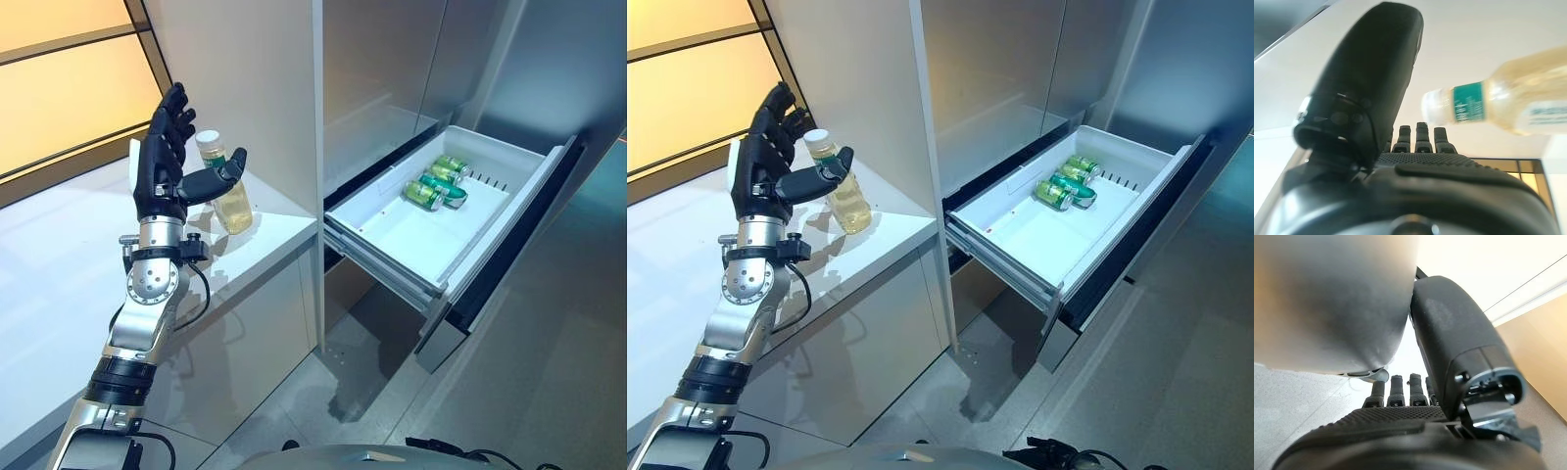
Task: Put drinks into fridge and close the fridge
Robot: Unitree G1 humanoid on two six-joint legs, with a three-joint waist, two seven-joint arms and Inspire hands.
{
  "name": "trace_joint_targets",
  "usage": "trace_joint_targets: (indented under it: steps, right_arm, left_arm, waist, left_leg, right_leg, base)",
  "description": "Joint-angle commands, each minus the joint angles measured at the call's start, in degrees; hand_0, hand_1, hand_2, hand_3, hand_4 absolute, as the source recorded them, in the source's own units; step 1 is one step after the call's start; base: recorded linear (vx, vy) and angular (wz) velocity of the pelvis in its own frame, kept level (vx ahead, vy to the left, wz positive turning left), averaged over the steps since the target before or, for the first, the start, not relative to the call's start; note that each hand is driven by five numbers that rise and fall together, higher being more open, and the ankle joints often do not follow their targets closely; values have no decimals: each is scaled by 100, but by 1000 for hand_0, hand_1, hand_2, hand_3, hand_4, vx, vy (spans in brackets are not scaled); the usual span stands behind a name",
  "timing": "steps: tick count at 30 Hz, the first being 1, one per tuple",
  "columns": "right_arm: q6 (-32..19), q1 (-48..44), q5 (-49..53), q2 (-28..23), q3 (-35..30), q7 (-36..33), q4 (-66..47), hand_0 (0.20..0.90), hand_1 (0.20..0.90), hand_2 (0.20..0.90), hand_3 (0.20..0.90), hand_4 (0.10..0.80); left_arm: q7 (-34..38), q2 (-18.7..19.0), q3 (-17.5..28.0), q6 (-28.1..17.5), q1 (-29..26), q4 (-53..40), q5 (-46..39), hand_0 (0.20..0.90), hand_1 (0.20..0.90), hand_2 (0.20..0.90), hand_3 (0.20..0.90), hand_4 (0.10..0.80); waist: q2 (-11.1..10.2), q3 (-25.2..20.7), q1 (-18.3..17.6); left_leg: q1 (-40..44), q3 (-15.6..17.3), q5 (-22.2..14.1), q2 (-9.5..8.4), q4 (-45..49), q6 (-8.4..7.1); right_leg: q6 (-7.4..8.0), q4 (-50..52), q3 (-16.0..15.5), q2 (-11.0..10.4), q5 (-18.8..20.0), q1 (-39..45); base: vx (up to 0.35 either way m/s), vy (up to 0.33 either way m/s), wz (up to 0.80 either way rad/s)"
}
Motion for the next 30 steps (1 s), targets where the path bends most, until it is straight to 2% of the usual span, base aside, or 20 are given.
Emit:
trace_joint_targets:
  steps: [1, 14, 24, 28, 29, 30]
  right_arm:
    - [103, -138, -163, 67, 85, 97, 10, 900, 900, 900, 900, 800]
    - [195, -109, -239, 14, -6, 130, -66, 900, 900, 900, 900, 800]
    - [225, -55, -229, 25, -41, 100, -104, 900, 900, 900, 900, 800]
    - [226, -43, -213, 26, -44, 91, -126, 900, 900, 900, 900, 800]
    - [218, -41, -212, 32, -41, 86, -120, 900, 900, 900, 900, 800]
    - [217, -40, -210, 31, -37, 91, -120, 900, 900, 900, 900, 800]
  left_arm:
    - [56, 131, 184, -238, -583, 2, 229, 900, 900, 900, 900, 800]
    - [69, 102, 78, 8, -699, 644, 47, 900, 900, 900, 900, 800]
    - [194, 30, 84, -15, -796, 935, -121, 900, 900, 900, 900, 800]
    - [116, -18, 76, -138, -853, 980, -478, 900, 900, 900, 900, 800]
    - [14, -56, 87, -313, -879, 968, -858, 413, 413, 413, 332, 232]
    - [-36, -85, 105, -382, -887, 961, -992, 378, 378, 378, 291, 191]
  waist:
    - [55, 54, 5]
    - [73, 48, -151]
    - [76, 42, -254]
    - [75, 47, -284]
    - [70, 43, -291]
    - [68, 43, -292]
  left_leg:
    - [357, 353, -968, -356, 177, 344]
    - [425, 472, -1009, -362, 190, 363]
    - [460, 556, -1040, -368, 210, 377]
    - [473, 568, -1047, -373, 209, 382]
    - [473, 573, -1054, -376, 213, 385]
    - [475, 579, -1056, -375, 214, 385]
  right_leg:
    - [-25, 1062, 95, 254, -842, -374]
    - [13, 1074, 249, 279, -823, -369]
    - [29, 1069, 358, 299, -812, -361]
    - [37, 1064, 382, 301, -805, -358]
    - [43, 1058, 391, 299, -804, -356]
    - [43, 1057, 395, 301, -803, -355]
  base:
    - [16, 11, -3]
    - [6, 5, -2]
    - [5, 3, -3]
    - [0, 0, 0]
    - [0, 0, 0]
    - [4, -2, -3]
